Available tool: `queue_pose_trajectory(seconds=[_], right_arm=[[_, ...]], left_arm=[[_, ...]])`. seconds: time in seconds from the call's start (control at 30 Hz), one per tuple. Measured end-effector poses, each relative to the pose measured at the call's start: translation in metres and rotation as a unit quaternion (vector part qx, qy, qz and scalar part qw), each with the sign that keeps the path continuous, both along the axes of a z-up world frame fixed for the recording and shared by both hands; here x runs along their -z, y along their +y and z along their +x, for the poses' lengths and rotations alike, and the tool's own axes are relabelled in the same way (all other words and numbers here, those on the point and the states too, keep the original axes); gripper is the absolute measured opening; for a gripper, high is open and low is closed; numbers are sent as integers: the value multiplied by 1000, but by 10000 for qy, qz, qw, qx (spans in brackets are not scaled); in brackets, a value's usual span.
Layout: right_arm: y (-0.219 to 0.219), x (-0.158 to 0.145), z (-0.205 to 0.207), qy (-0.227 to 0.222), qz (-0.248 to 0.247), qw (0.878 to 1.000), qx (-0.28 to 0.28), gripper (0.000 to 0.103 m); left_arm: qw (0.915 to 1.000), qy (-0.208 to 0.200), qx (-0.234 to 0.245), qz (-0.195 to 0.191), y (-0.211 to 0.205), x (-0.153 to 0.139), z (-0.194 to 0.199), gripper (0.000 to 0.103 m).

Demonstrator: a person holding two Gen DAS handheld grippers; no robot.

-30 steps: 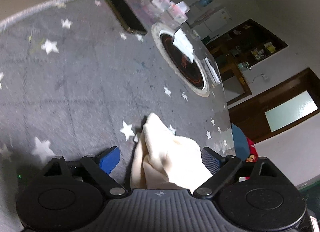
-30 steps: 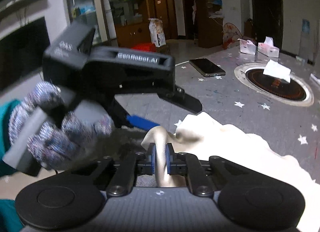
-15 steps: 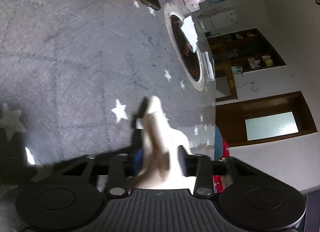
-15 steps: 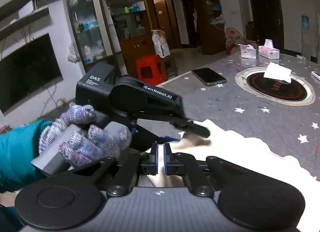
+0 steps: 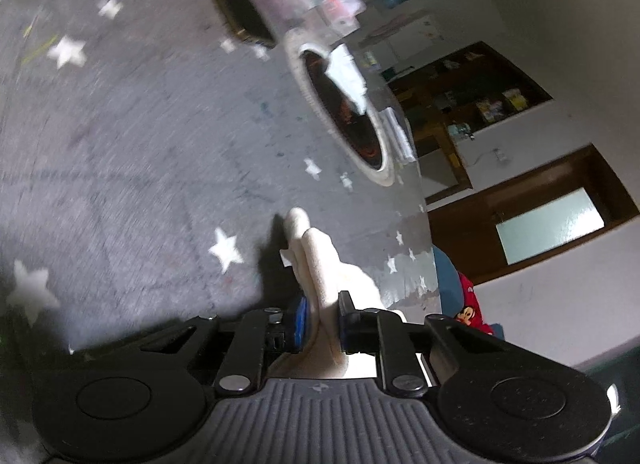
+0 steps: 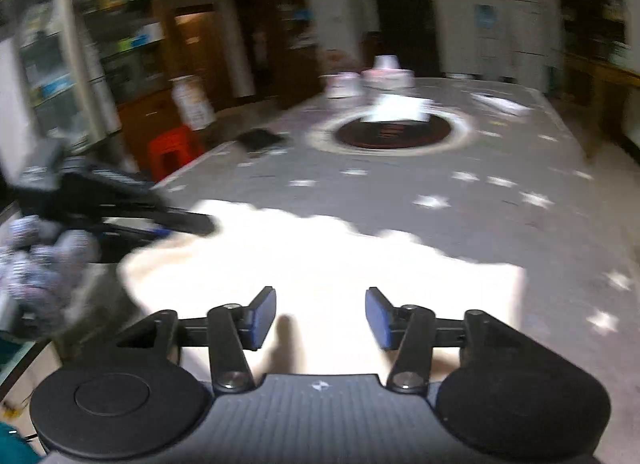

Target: Fold clothes

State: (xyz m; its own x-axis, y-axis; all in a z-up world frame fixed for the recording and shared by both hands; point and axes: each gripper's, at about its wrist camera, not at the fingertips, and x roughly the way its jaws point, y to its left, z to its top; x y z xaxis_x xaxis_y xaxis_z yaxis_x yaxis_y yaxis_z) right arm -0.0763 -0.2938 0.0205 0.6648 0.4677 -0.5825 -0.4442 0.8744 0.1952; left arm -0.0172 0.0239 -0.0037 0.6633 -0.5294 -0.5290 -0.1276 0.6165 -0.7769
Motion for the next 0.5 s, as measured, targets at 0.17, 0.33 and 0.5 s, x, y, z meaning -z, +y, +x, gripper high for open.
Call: queue_pose_trajectory(seconds=[0.17, 0.33, 0.5], right_arm=[[-29, 10, 10, 128, 152, 9985, 510, 51], [-59, 19, 21, 255, 303, 9940, 1018, 51], [-86, 28, 31, 378, 450, 9870, 1497, 50]], left_arm=[[9989, -305, 136, 335, -8, -10, -2, 17], [9976, -370, 194, 551, -12, -14, -1, 17], [9964, -399, 226, 716, -14, -16, 0, 17]])
